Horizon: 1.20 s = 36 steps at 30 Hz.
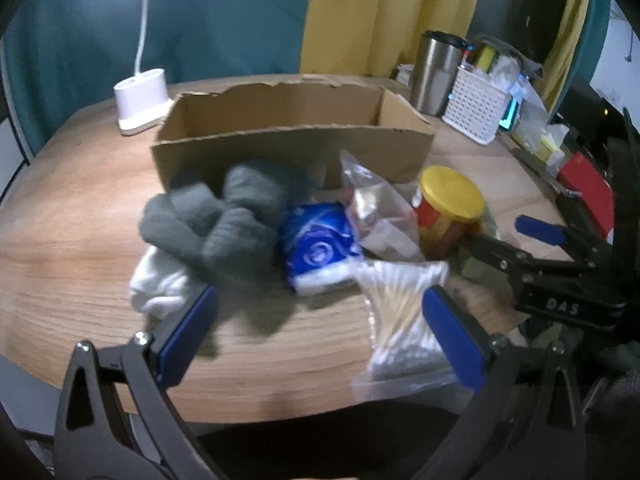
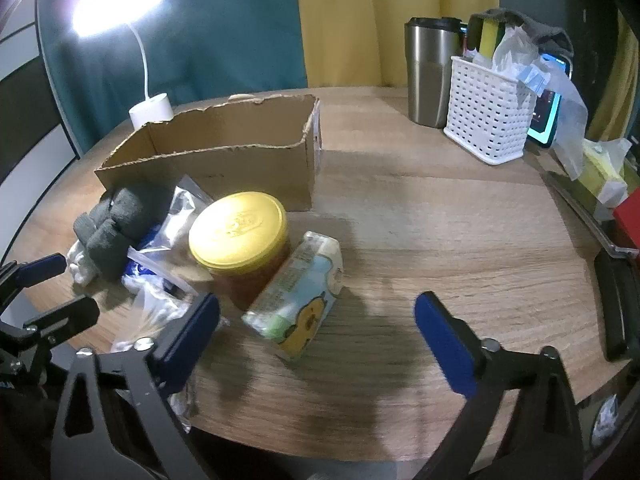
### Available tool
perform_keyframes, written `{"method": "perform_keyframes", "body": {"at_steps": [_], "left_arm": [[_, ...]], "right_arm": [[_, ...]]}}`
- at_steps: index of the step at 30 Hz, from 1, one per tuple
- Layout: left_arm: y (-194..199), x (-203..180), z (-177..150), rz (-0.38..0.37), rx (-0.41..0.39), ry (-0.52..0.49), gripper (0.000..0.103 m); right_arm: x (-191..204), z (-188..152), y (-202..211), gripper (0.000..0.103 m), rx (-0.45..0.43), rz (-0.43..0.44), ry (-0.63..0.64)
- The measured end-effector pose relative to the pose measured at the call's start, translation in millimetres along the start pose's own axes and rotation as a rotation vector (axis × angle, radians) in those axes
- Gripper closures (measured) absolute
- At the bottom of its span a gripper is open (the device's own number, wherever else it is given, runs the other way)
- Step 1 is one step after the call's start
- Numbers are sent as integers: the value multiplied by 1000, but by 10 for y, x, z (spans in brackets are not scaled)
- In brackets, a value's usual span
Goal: Organize objects
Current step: 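Grasp the cotton swab bag with the left tool while the right tool grasps the snack box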
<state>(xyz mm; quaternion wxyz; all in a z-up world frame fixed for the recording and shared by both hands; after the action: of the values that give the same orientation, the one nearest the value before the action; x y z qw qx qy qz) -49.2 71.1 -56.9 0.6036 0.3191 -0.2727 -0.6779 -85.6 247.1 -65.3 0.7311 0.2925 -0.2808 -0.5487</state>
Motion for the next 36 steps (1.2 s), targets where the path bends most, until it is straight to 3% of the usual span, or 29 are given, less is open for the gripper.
{"method": "perform_keyframes", "body": {"at_steps": [6, 10, 12, 16, 18, 19, 20, 24, 25, 36], "left_arm": [[-119, -220, -14, -25, 40, -34, 1], [-202, -341, -28, -39, 67, -57, 1], [-249, -409, -39, -44, 81, -75, 2], [-359, -541, -70, -61, 123, -108, 18], [-414, -587, -87, -65, 143, -117, 22], [-420, -599, -93, -67, 146, -122, 32], [-434, -616, -96, -68, 153, -127, 36], [-444, -639, -106, -57, 157, -139, 41], [-438, -638, -109, -57, 156, -140, 47], [-336, -569, -74, -77, 129, -124, 54]], "right_arm": [[-75, -58, -49, 18, 22, 47, 5], [-84, -96, -83, 48, 35, 68, 20], [-90, -113, -102, 52, 42, 78, 22], [-119, -137, -85, 70, 34, 93, 25], [-139, -135, -76, 72, 27, 89, 25], [-149, -134, -72, 73, 25, 85, 24], [-153, -134, -66, 73, 23, 81, 25], [-184, -135, -49, 74, 20, 85, 18], [-192, -135, -45, 74, 20, 82, 16], [-209, -68, 73, 75, -6, 59, 15]]}}
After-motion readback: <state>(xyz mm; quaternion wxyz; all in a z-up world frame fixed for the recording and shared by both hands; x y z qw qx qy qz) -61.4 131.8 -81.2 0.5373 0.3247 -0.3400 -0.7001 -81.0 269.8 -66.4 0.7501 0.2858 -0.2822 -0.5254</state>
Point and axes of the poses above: each gripper's, at about its wrist camera, not at the fingertips, and y roughly against the way its jaws point, x to its left, z to its top, the point moved 3 cm from there along -y, roughly the way its jaws point, and after that the axes turned 1 degree about -y, right-handed, at the moved point
